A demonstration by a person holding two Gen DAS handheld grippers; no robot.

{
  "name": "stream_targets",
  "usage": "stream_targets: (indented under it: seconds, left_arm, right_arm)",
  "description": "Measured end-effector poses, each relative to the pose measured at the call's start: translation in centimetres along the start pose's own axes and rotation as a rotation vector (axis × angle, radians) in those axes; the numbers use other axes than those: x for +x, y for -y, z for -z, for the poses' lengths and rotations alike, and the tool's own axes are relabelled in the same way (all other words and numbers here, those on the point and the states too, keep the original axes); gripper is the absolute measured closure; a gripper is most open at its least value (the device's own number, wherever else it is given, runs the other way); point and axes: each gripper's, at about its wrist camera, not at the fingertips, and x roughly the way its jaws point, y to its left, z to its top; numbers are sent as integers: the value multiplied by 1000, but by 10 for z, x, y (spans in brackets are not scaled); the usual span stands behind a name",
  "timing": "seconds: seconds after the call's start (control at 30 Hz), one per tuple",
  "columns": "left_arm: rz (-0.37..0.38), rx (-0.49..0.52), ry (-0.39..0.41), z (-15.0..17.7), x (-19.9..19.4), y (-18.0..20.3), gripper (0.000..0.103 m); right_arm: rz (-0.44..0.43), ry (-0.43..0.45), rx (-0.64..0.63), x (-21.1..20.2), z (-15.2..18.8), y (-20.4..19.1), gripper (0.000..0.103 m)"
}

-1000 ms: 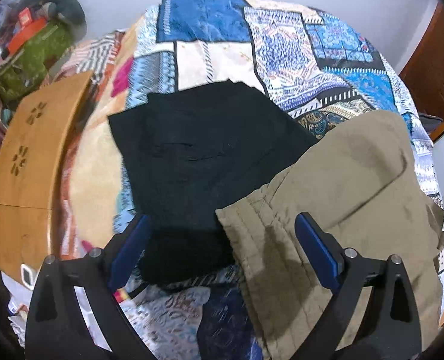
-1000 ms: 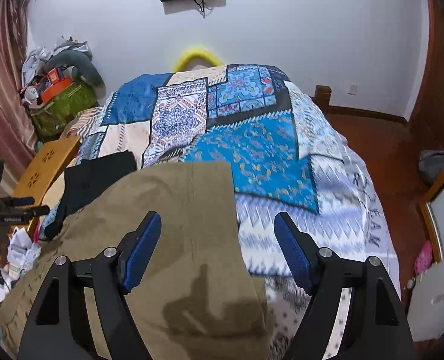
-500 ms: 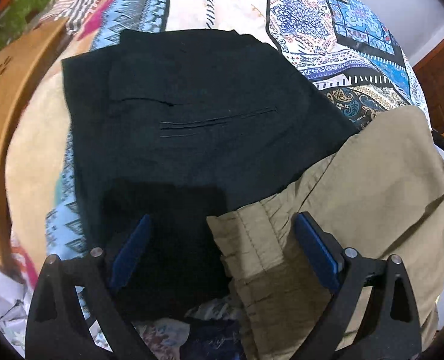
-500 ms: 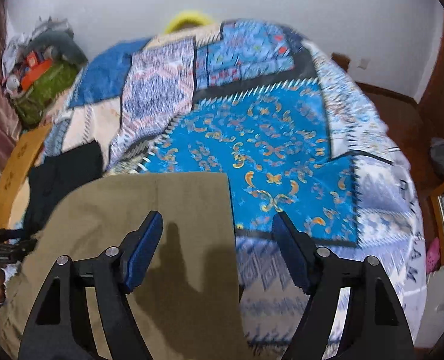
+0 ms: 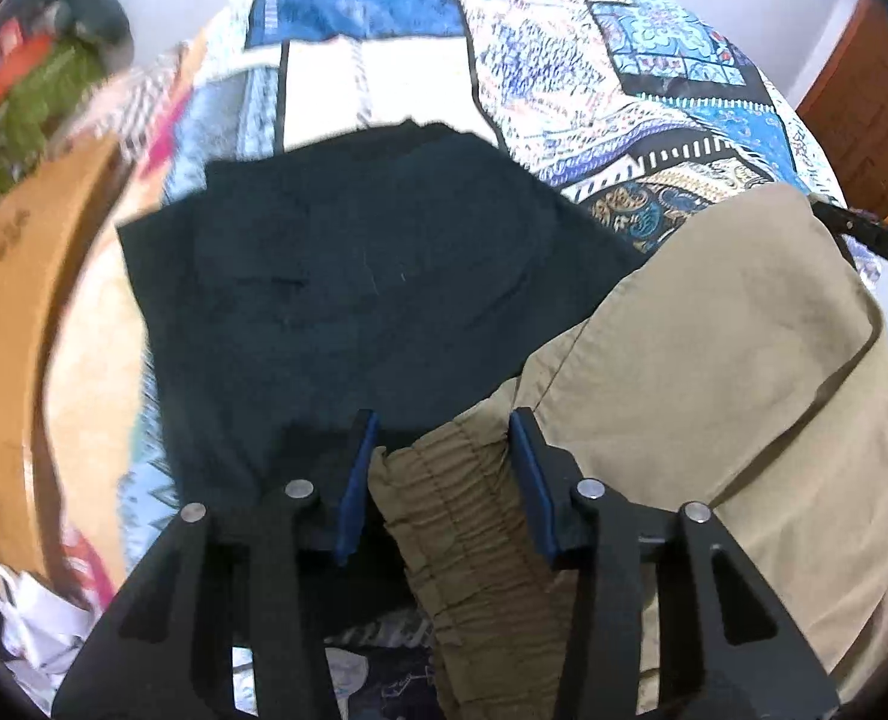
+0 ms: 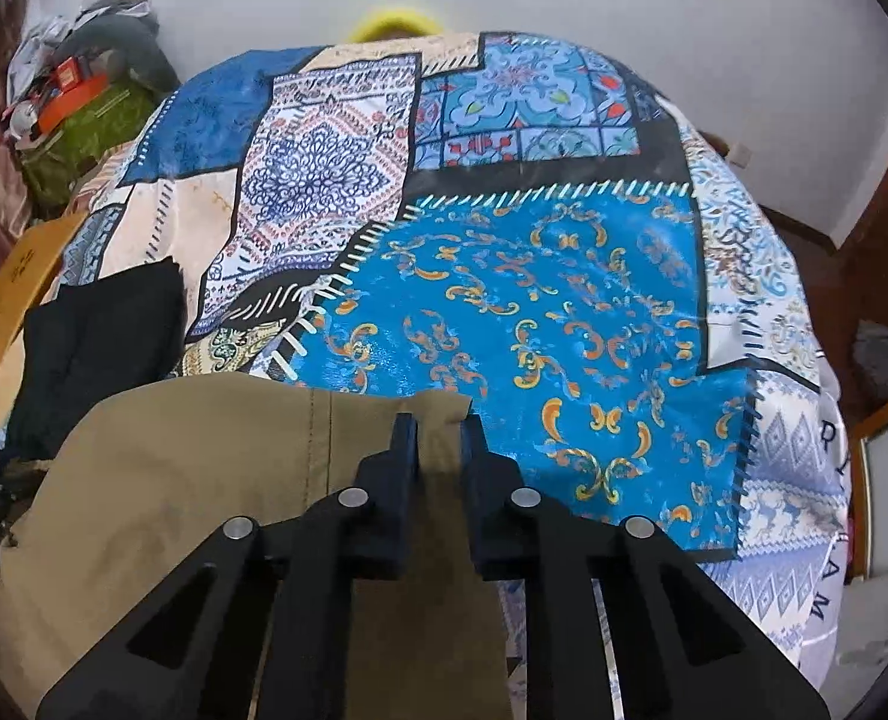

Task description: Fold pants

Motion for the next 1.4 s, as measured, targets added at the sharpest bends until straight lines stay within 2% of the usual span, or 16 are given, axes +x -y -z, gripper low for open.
stream_targets:
  seconds: [0.1,0.2,0.33,0.47,0.5,0.53,0.57,0.73,0.77,0.83,1.17,1.4]
  left_arm:
    - [-34,18,35,-10,-19,2,61]
    - [-25,13,100,-24,-48,2,61]
    - [-12,10,237,-39,-104,6,61]
    - [0,27,317,-37,-144,13,62]
    - [5,30,327,-34,-151,14,66]
    - [26,39,328,-32,-156,15,79]
    - [31,45,319,-28,-161,18,79]
    - [43,70,289,-1,-167,25,82]
    - [57,69,273,6,-166,26,83]
    - [75,76,258,21,-167,29,84]
    - [74,178,293,94,-202,51,85]
    - [96,220,248,137,-200,57,85]
  right_arm:
    - [19,38,-24,-18,-5,-1,92]
    - [13,105,-2,-50,-17,5,93]
    - [19,251,58,-109,-34,13,93]
    - [1,395,119,-168,-41,14,93]
    - [-10,420,125,-182,-40,13,93]
    - [-22,439,127,-195,-37,11,93]
    - [-37,449,126,-204,-34,9,93]
    - [-52,453,89,-237,4,-3,93]
    - [-52,408,87,-239,11,-3,93]
    - [-51,387,81,-245,34,-4,93]
    - [-34,322,100,-269,117,-12,93]
    - [-12,280,130,-274,168,-19,92]
